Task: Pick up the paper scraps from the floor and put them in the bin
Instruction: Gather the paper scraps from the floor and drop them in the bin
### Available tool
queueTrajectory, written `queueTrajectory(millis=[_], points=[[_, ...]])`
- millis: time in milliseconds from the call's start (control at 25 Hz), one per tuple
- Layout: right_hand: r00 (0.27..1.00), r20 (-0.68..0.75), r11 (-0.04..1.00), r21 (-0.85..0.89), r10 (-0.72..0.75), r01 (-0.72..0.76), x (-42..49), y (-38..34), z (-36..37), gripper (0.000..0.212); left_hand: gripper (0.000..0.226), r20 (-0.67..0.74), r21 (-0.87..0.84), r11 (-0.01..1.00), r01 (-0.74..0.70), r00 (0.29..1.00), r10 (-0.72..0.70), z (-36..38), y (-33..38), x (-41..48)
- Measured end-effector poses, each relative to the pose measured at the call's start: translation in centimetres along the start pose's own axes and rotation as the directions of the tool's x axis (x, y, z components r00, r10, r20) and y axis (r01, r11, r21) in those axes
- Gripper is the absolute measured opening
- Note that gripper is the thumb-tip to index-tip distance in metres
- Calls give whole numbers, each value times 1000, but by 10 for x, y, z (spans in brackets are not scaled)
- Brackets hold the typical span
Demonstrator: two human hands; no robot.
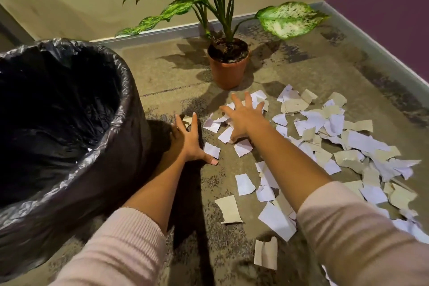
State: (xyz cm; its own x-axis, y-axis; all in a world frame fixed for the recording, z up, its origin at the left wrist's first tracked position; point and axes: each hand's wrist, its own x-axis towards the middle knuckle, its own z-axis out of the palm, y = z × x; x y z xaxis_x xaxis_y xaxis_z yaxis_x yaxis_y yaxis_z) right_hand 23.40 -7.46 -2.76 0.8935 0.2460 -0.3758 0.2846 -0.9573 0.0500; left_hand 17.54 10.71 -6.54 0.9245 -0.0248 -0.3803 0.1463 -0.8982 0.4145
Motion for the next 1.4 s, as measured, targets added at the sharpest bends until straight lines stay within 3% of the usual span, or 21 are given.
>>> queueTrajectory(millis=[160,320,440,680,880,1080,1240,1400], points=[[990,140,996,87,12,-25,12,9,-2,123,154,15,-19,983,-183,983,183,-2,11,11],[980,196,982,185,-12,-25,20,21,6,109,134,133,97,944,-315,944,302,2,34,24],[987,151,989,144,-64,42,21,21,15,97,113,150,194,927,-320,944,295,4,36,25],[993,86,983,169,-83,68,-12,10,31,72,72,118,226,919,-324,945,305,16,38,4],[992,104,976,211,-66,43,-72,2,42,80,48,135,219,903,-371,928,348,32,41,-40],[979,198,962,273,-46,-11,-121,-2,57,89,60,246,173,917,-359,918,313,42,45,-89],[971,233,974,228,-57,3,-148,-3,64,94,98,383,133,946,-295,896,226,39,47,-119],[962,267,986,165,-64,20,-176,0,71,108,135,468,229,920,-317,865,181,42,43,-143]])
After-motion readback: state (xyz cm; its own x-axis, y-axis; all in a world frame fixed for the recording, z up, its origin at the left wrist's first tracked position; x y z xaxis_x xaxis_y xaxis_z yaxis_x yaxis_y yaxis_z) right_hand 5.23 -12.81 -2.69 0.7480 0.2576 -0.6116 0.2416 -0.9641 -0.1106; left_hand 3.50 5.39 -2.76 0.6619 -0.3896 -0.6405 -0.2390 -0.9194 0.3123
